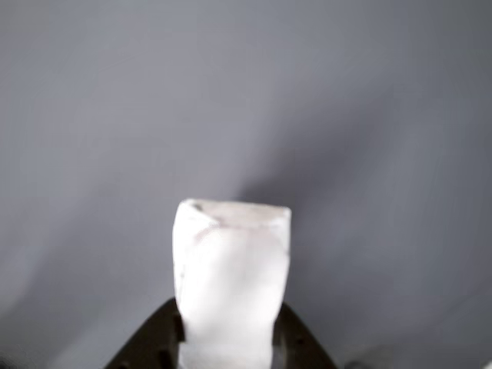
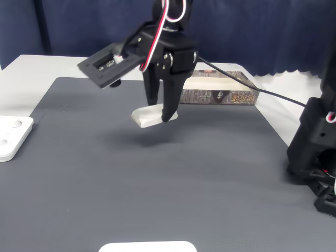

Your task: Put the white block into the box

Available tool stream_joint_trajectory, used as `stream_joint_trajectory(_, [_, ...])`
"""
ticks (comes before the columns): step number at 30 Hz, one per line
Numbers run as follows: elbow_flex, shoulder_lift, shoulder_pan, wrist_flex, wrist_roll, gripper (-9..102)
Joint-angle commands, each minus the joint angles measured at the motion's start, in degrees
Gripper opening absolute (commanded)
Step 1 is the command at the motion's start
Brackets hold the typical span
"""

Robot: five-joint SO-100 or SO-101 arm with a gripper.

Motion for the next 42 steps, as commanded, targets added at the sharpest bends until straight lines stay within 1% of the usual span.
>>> stream_joint_trajectory(1, [0.4, 8.3, 4.2, 0.4, -0.6, -2])
stream_joint_trajectory(14, [2.4, 13.3, 17.2, -0.5, -0.1, -2])
stream_joint_trajectory(25, [1.5, 13.2, 33.6, -1.0, 9.3, -2])
stream_joint_trajectory(29, [-2.5, 10.2, 38.9, -1.0, 12.4, -2])
stream_joint_trajectory(34, [-11.2, 3.4, 44.9, -0.9, 15.6, -2])
stream_joint_trajectory(42, [-25.0, -9.5, 49.3, -0.5, 19.4, -2])
